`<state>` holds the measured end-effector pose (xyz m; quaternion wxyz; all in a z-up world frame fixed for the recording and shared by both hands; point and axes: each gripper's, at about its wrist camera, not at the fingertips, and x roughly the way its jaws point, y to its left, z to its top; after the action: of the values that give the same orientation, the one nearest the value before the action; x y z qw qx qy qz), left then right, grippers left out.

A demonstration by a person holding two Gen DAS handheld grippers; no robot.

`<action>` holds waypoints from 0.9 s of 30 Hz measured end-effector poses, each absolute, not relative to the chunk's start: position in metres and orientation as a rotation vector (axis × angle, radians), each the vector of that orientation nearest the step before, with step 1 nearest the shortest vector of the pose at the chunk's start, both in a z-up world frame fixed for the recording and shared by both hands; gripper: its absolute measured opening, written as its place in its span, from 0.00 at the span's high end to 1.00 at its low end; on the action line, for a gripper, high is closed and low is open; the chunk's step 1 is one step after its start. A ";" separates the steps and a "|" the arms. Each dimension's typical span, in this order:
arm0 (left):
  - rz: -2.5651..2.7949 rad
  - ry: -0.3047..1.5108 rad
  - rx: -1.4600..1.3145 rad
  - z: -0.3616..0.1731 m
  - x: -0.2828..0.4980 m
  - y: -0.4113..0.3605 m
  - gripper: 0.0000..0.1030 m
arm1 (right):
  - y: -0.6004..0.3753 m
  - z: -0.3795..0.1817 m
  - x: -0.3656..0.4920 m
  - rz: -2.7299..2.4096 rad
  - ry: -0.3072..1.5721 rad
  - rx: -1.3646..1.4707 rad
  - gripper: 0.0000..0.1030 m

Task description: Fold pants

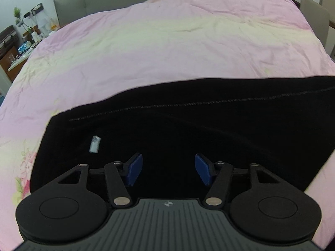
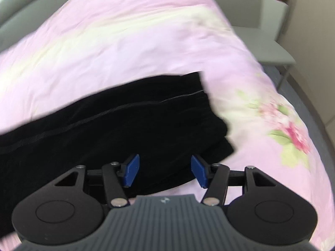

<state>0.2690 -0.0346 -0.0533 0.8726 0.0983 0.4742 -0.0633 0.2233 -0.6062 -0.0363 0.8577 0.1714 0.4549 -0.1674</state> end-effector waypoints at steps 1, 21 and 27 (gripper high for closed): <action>-0.151 0.998 0.216 -0.055 0.260 -0.043 0.33 | -0.620 -0.036 0.220 -0.362 0.940 0.409 0.49; -0.109 1.036 0.132 -0.072 0.180 -0.079 0.33 | -0.674 -0.079 0.209 -0.415 0.856 0.775 0.93; -0.139 1.038 0.199 -0.082 0.162 -0.087 0.28 | -0.681 -0.115 0.218 -0.434 0.899 0.805 0.92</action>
<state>0.1619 -0.0875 -0.0821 0.8611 0.0949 0.4950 -0.0664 0.2184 -0.6810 -0.1148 0.8013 0.3757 0.4194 -0.2024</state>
